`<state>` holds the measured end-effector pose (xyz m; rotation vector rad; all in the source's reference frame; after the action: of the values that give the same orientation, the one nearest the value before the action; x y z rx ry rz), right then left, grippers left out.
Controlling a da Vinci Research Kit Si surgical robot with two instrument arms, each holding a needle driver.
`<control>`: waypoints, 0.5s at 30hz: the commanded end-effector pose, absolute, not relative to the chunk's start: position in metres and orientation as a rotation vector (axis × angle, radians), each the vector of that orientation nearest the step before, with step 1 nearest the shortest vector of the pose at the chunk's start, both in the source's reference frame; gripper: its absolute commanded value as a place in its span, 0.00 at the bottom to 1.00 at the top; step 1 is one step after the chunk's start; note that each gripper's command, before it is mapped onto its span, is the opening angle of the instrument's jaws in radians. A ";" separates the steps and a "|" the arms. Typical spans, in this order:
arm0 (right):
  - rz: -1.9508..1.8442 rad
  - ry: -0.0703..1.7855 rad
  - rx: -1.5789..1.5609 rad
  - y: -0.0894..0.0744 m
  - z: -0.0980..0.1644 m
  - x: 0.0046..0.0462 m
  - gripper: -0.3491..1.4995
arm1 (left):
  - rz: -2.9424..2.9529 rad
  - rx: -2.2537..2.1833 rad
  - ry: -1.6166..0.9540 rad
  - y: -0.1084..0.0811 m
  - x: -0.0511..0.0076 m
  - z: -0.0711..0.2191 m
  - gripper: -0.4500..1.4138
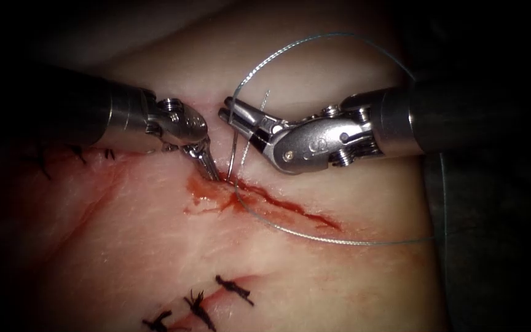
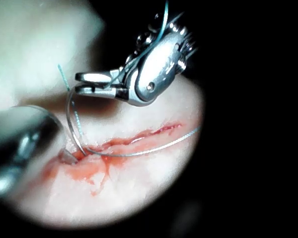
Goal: Wound Closure
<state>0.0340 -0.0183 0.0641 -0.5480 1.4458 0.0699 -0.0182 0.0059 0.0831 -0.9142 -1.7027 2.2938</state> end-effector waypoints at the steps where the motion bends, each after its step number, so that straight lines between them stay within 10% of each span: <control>1: 0.072 1.448 -0.545 -0.018 0.064 0.0348 0.00 | 2.292 -0.914 -1.703 0.006 -0.0187 0.084 0.03; 15: 0.183 1.461 -0.456 -0.018 0.064 0.0344 0.00 | 2.309 -0.932 -1.698 0.005 -0.0186 0.084 0.14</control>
<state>0.0335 -0.0174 0.0634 -0.4499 1.4581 0.1890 -0.0181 0.0057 0.0835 -0.9322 -1.6969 2.3097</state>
